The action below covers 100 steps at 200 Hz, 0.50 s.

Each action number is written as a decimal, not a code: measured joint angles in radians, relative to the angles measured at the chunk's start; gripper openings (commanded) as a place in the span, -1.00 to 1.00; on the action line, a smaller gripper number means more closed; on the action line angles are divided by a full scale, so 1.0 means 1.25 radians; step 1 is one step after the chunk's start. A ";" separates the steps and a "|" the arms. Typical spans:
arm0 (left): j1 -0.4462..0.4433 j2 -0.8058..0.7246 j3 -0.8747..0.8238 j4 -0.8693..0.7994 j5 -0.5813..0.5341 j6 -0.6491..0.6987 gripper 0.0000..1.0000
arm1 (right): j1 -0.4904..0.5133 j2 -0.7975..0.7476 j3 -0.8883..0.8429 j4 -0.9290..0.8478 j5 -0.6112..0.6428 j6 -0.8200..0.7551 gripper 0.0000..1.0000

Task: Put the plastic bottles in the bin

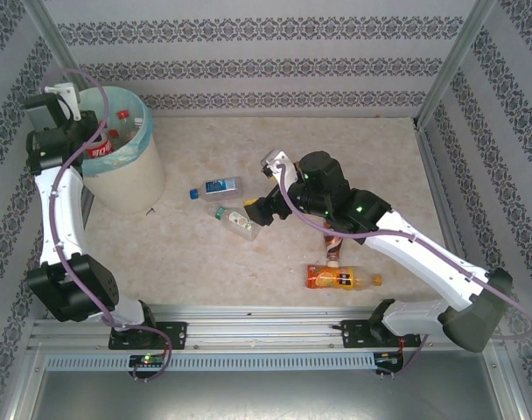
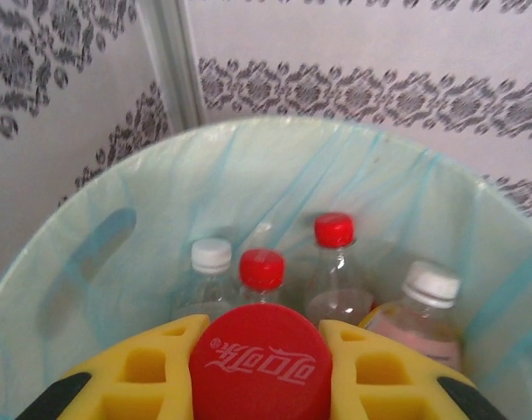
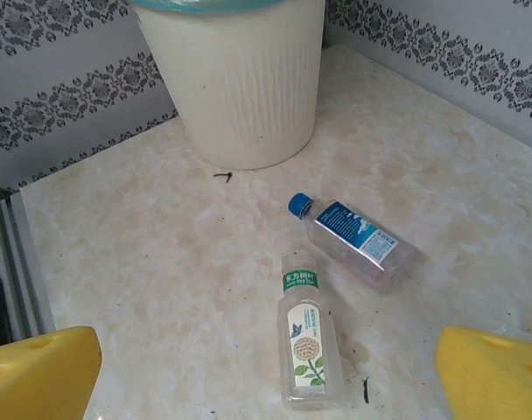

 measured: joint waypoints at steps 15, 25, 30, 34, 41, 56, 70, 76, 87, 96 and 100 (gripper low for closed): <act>-0.001 0.003 0.037 -0.006 0.011 -0.002 -1.00 | 0.000 0.008 0.000 0.000 -0.002 0.000 0.95; -0.001 0.003 0.045 -0.007 0.015 -0.002 -1.00 | 0.000 0.013 0.000 0.000 -0.002 0.000 0.95; -0.001 0.003 0.045 -0.009 0.016 -0.002 -1.00 | 0.000 0.015 0.000 0.000 -0.002 0.000 0.95; -0.001 0.004 0.043 -0.011 0.017 -0.002 -1.00 | 0.000 0.016 0.000 0.000 -0.003 0.000 0.95; -0.001 0.005 0.037 -0.013 0.017 -0.002 -1.00 | 0.000 0.017 0.000 0.000 -0.003 0.001 0.95; -0.002 0.009 0.011 -0.018 0.016 -0.002 -1.00 | 0.000 0.018 0.000 -0.001 -0.005 0.001 0.95; -0.002 0.014 -0.023 -0.018 0.012 0.002 -1.00 | 0.000 0.018 0.000 -0.001 -0.005 0.001 0.95; -0.002 0.016 -0.039 -0.016 0.007 0.005 -1.00 | 0.000 0.018 0.000 -0.002 -0.005 0.001 0.95; -0.002 0.017 -0.067 -0.007 -0.002 0.011 -1.00 | 0.000 0.018 0.000 -0.002 -0.005 0.000 0.95; -0.002 0.017 -0.092 0.004 -0.009 0.015 -1.00 | 0.000 0.018 0.000 -0.002 -0.005 0.000 0.95; -0.002 0.017 -0.101 0.008 -0.011 0.017 -1.00 | 0.000 0.018 0.000 -0.002 -0.005 0.000 0.95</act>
